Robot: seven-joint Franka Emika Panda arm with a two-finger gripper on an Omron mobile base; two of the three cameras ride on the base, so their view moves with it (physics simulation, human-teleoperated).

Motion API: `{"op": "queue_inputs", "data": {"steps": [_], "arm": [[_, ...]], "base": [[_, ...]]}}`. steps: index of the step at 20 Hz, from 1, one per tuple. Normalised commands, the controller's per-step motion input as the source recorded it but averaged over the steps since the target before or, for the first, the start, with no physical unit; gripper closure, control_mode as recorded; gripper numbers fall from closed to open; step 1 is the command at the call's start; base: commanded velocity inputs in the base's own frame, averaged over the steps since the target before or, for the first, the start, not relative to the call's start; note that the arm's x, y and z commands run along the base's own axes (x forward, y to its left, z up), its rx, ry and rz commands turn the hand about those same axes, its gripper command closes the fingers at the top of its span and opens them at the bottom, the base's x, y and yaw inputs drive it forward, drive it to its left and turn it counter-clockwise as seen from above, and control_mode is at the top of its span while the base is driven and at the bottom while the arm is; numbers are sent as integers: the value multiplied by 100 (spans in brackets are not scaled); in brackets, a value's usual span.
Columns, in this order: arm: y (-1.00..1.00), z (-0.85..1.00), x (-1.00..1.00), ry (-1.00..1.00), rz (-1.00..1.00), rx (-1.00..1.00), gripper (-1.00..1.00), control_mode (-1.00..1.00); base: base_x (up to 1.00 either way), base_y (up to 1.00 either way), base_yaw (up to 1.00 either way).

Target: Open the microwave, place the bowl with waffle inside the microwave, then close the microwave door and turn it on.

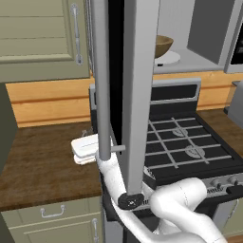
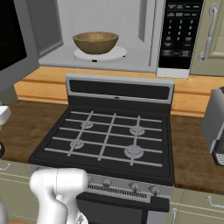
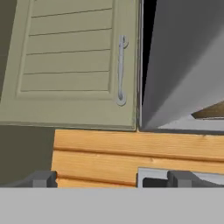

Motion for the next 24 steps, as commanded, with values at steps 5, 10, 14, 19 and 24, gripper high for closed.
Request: {"op": "queue_inputs", "data": {"steps": [5, 10, 14, 19, 24], "arm": [[32, 41, -59, 0, -16, -4, -100, -100], [33, 22, -42, -2, -16, -6, -100, -100], [23, 22, -32, -5, -21, -4, -100, -100], [18, 24, -25, -5, -31, -1, -100, -100], [15, 24, -29, -4, -37, 0, -100, -100]], "base": [[0, 0, 0], [0, 0, 0], [0, 0, 0], [0, 0, 0], [0, 0, 0]]}}
